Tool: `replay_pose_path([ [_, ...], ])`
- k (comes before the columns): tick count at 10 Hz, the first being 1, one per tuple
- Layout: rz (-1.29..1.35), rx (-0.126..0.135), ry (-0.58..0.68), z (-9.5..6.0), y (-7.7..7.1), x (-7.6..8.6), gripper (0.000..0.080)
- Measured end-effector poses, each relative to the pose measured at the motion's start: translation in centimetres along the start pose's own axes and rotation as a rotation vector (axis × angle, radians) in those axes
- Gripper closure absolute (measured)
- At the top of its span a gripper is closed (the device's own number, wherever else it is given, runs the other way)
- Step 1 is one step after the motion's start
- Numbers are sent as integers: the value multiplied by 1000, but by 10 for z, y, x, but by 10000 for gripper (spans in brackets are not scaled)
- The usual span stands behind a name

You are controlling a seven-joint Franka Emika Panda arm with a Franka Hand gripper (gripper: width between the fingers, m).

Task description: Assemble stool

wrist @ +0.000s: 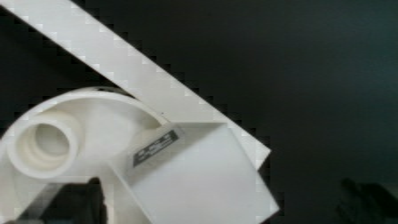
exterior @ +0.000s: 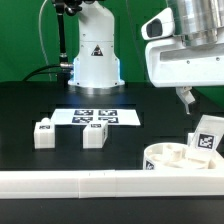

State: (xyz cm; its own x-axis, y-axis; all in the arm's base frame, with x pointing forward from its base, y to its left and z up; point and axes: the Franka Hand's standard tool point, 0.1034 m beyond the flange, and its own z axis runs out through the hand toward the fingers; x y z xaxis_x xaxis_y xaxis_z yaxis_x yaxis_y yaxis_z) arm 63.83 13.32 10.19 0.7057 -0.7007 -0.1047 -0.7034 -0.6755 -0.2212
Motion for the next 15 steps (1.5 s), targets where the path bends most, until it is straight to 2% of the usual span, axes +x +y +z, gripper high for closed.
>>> replay_pose_path([
  [1,-209,-30,21,-1,1,0,151],
  [6,-633,-38,30,-5,0,4,151],
  [7,-751,-50,36,-5,0,5,151],
  [11,-1326,-157,27,6,6,-4,151],
  [12,-1397,-167,18,7,9,-3,151],
  [15,-1579,-174,4,6,10,0,151],
])
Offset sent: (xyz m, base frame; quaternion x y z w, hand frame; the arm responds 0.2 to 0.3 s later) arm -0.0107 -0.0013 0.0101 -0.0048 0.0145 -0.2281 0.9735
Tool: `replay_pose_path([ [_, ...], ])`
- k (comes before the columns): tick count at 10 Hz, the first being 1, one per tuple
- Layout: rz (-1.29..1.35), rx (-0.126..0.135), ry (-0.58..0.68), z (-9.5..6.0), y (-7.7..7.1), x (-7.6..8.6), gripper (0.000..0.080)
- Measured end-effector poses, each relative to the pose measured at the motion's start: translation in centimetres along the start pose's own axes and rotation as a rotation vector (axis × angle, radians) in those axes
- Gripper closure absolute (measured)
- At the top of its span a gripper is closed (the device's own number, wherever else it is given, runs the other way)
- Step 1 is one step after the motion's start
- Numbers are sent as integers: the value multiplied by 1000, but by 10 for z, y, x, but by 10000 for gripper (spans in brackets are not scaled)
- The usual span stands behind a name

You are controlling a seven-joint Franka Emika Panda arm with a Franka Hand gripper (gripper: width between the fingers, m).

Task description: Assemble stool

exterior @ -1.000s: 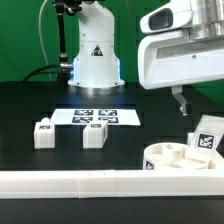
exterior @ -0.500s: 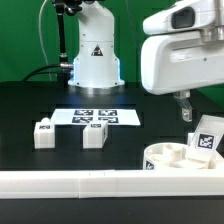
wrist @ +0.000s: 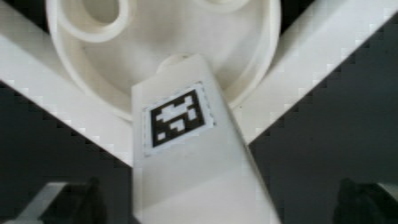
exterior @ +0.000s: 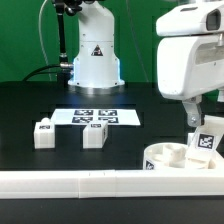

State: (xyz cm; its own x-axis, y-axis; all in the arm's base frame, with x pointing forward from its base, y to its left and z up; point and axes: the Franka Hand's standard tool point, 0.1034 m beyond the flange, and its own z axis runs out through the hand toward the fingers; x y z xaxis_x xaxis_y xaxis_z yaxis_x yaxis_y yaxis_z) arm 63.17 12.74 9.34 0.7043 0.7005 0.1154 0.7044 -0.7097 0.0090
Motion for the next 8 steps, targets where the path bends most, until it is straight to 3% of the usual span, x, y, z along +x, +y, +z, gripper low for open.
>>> replay_pose_path([
  [3,-263,-18,-18,4,5,-2,151],
  [7,-257,-15,-29,12,11,-9,151],
  [8,-257,-11,-32,17,10,-11,298],
])
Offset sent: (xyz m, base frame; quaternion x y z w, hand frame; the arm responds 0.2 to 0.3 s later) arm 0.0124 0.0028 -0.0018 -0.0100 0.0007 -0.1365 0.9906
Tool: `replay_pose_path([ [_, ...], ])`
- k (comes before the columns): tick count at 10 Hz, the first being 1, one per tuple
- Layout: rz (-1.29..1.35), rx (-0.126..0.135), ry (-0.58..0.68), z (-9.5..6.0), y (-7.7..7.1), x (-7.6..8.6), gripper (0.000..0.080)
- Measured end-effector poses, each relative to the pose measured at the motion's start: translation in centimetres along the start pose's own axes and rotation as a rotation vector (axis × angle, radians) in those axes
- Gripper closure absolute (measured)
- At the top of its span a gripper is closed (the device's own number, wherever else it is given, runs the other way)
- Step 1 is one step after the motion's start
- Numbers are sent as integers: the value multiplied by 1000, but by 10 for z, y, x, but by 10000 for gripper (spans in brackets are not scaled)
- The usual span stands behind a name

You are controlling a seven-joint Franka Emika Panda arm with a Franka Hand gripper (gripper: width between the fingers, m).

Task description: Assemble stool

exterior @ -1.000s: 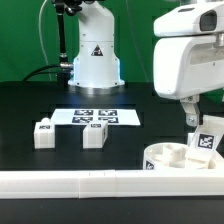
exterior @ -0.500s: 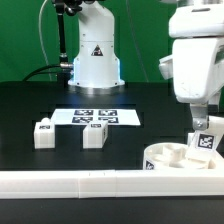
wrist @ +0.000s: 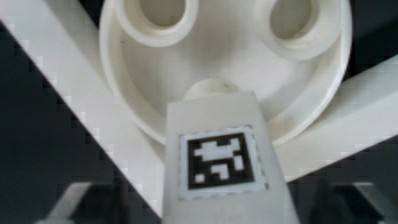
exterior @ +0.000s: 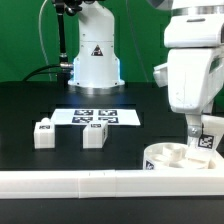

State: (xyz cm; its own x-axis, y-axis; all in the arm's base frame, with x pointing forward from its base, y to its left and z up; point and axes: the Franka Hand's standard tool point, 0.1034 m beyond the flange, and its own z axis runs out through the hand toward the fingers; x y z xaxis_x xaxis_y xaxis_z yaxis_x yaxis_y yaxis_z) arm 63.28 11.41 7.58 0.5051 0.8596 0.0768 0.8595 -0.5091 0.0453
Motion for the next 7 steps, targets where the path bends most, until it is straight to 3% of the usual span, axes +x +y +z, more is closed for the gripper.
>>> replay_pose_path([
  [1,2,2,-2,1,0,-1,462],
  [7,104,4,-1,1,1,-3,459],
])
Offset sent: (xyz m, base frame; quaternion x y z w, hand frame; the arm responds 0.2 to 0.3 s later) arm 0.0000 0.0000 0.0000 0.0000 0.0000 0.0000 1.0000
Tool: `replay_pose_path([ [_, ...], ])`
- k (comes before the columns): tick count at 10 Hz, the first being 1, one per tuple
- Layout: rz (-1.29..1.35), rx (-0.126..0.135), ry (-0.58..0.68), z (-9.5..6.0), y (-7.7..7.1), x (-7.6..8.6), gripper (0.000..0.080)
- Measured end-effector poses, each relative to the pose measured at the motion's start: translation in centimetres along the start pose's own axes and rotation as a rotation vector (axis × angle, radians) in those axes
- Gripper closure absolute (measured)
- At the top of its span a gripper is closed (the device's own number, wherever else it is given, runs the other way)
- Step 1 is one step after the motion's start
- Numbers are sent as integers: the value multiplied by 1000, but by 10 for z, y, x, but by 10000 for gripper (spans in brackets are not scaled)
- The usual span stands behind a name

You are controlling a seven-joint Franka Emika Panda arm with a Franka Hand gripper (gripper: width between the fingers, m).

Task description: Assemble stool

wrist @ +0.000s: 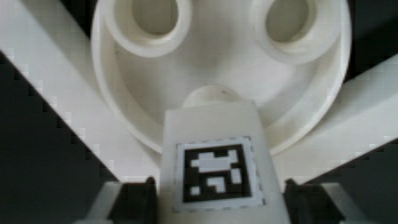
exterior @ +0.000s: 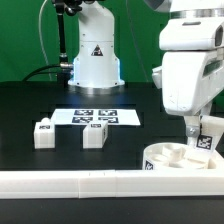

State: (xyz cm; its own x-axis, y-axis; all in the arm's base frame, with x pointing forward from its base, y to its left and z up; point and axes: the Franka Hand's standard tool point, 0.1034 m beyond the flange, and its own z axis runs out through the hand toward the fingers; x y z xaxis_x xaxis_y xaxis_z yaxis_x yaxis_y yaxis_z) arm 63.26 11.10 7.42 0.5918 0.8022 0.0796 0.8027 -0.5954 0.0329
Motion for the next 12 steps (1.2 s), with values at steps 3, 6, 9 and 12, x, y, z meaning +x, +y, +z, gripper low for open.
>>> replay_pose_path([
  [3,318,-7,16,1,4,-3,459],
  [6,638,-13,70,1,3,-4,458],
  [9,970,2,87,1,2,-2,458],
  [12,1169,16,89,1,2,-3,458],
])
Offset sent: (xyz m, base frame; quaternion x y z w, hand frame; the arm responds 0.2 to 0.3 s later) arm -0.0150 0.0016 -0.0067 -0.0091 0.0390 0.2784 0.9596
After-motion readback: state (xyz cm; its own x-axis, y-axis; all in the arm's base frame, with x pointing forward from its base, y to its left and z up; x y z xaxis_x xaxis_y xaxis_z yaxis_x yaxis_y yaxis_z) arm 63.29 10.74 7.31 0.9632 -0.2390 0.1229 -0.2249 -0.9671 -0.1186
